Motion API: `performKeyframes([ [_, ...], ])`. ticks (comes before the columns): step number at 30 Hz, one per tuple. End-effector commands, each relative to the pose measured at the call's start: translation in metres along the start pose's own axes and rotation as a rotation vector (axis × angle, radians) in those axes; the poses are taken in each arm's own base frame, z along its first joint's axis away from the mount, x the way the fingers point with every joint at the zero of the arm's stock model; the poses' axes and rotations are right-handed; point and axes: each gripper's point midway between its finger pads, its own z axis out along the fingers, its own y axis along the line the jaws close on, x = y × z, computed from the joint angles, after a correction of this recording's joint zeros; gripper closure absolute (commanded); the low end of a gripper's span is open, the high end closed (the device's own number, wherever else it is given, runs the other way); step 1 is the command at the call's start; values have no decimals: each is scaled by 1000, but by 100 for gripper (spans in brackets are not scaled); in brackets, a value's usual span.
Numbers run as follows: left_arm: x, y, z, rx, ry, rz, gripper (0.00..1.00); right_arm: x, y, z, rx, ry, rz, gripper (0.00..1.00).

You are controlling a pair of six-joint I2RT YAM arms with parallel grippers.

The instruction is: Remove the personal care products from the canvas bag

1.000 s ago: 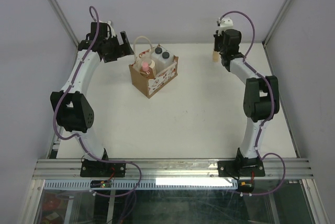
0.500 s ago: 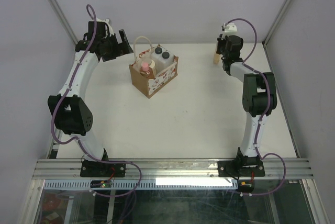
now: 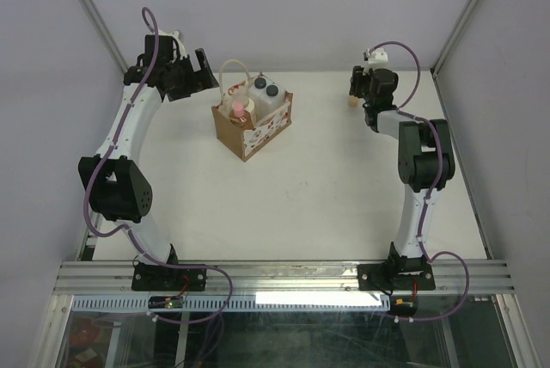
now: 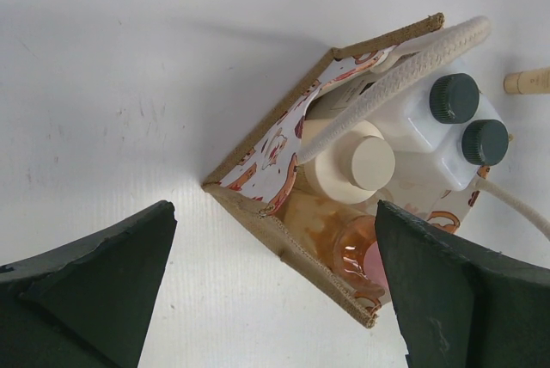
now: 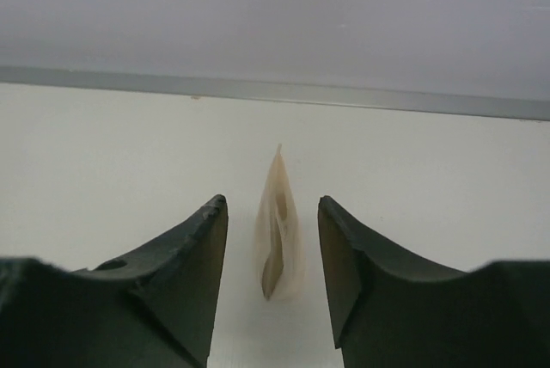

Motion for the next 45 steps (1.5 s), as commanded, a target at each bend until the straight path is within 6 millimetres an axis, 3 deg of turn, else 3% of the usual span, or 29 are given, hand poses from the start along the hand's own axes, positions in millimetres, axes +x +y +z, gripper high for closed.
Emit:
performKeyframes([
  [1,-26,-10,-17,41,-88,10,1,-49,-4,-11,4,-102,-4,46],
  [5,-24,-12,-16,53,-82,5,1,-69,-3,-20,2,-104,1,34],
  [10,-22,-12,-16,53,-77,1,1,-82,1,-45,-3,-32,5,34],
  [13,-22,-11,-15,50,-78,3,1,-84,21,-61,-36,19,0,34],
  [19,-19,-11,-9,54,-60,-5,1,-112,112,-88,-199,21,-32,34],
  [25,-18,-11,-7,55,-54,-5,1,-136,204,-91,-354,3,-58,34],
  [28,-17,-11,-9,54,-56,0,1,-132,245,-93,-417,43,-77,34],
  [29,-17,-10,-10,51,-58,3,1,-127,256,-93,-434,61,-85,27],
  [30,-16,-9,-11,48,-59,6,1,-117,336,-156,-991,91,-93,24],
  [31,-17,-8,-12,43,-63,9,1,-111,354,-173,-1093,110,-93,24],
  [34,-17,-7,-16,35,-69,17,1,-98,376,-186,-1167,87,-194,12],
  [38,-14,-4,-19,27,-69,20,1,-90,392,-190,-1170,100,-226,11],
  [41,-15,-3,-21,18,-75,27,1,-77,394,-178,-1089,121,-257,11],
  [45,-14,-2,-25,8,-80,31,1,-76,388,-159,-975,129,-261,20],
])
